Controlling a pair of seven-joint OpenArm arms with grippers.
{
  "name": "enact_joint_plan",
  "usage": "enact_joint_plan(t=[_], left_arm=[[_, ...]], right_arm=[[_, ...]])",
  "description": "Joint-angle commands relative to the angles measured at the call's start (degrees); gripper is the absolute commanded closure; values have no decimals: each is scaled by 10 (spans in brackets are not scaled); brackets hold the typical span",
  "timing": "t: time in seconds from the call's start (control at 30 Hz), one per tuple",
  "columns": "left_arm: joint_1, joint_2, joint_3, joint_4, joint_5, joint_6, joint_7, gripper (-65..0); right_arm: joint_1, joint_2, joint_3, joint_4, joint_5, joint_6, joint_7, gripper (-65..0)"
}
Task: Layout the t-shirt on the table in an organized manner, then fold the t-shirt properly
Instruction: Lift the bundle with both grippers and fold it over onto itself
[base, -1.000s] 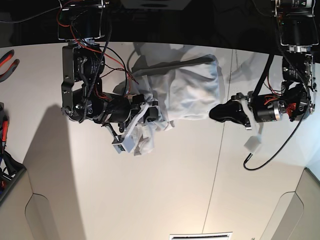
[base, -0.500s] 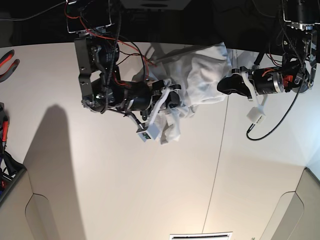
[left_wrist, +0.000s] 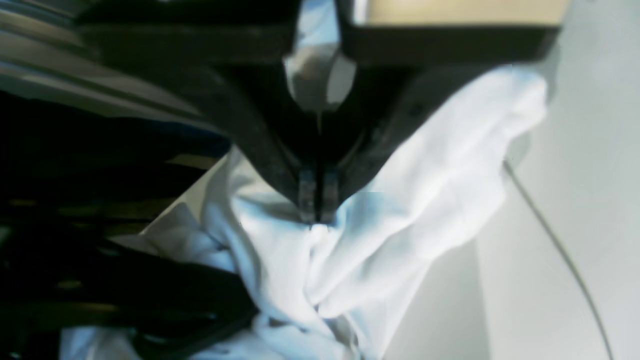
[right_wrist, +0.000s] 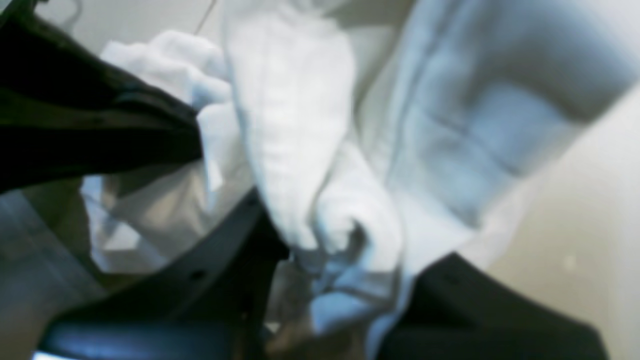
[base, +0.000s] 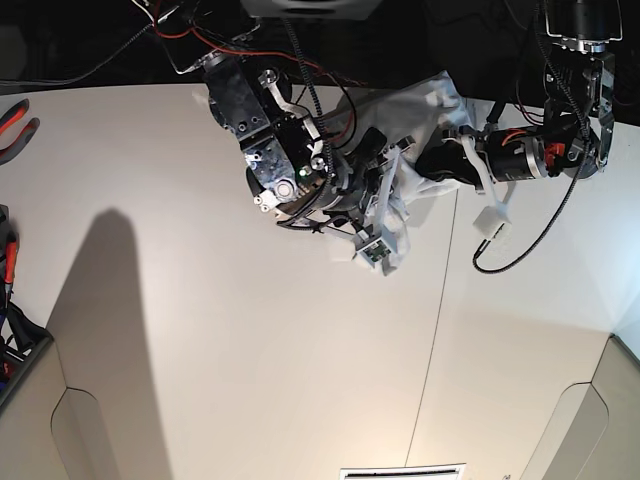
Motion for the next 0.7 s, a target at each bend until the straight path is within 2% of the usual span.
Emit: enact_joint_plan(t=[0.0,0.23,0.3,0.37,0.43,0.57,0.67], left_arm=[[-6,-5,-3,9,-12,-2,-17,0],[-18,-5,-4,9,-15,-2,-32,0],[-33,-11,-6,11,-29,-2,-28,0],[-45,-19,-16,19,-58,-2,-1,0],[-53,-27,-40,34,-91,-5,36,0],[-52,-44,-102,54,-155,-9,104,0],[-30,-61,-145,54,-178,-9,117,0]], right_arm=[[-2,-4,-12,0,18,7,-22,0],[-13,-3,-25,-2,10,7,-23,0],[-15,-3,-25,-13,-19,-11,-21,0],[-14,-3,-25,-37,-62,-42,-19,0],[-11,-2,-25,-74,-90,-56,-8,0],[-10,-2,-25,-166,-100,-57,33,0],[-10,-2,-25,-221,-101,-57,35,0]])
